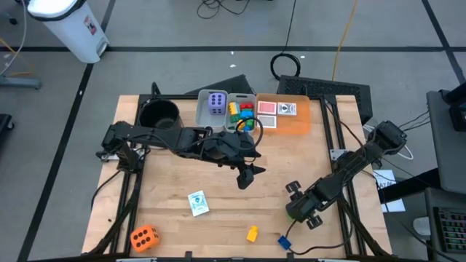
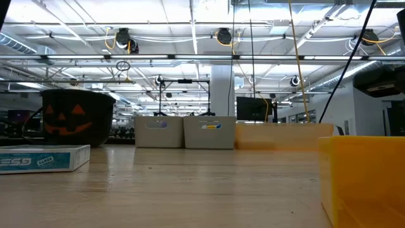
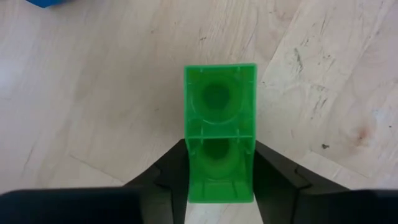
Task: Pick & Place Toys
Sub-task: Put the green gamepiece into the right gray bin
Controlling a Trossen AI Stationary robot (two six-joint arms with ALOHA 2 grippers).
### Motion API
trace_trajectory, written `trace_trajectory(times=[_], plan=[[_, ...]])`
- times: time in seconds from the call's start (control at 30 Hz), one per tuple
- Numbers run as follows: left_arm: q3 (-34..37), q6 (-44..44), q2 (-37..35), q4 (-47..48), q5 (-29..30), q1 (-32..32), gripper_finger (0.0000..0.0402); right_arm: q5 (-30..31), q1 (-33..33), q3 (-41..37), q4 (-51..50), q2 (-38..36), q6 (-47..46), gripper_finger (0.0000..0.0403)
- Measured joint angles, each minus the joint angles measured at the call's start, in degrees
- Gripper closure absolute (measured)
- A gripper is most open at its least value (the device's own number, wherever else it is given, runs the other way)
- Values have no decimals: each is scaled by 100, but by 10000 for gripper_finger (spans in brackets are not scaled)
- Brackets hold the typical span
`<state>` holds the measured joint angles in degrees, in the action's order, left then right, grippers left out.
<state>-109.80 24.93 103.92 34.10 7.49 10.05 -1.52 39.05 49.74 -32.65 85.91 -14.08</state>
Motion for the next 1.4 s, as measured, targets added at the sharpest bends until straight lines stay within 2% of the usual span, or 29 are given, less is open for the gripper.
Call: trace_trajectory(times=[0.27, 0.53, 0.93, 1.03, 1.23, 1.4], plan=[[0, -4, 0, -4, -47, -134, 135, 4, -329, 0, -29, -510, 17, 274], [2, -30, -73, -70, -598, -423, 135, 39, -1039, -2, 113, -1657, -145, 274], [2, -517, -466, -189, -607, -718, 135, -127, -2306, -2, 2401, -3030, -1352, 274], [2, -826, -551, -472, -652, -742, 135, -761, -2683, -2, 2936, -3158, -1858, 274], [0, -1615, -565, -1332, -1545, -654, 135, -2748, -3352, -2, 4242, -3043, -3239, 274], [0, -1859, -564, -1390, -1624, -560, 135, -4000, -3690, -3, 5213, -2829, -4054, 274]])
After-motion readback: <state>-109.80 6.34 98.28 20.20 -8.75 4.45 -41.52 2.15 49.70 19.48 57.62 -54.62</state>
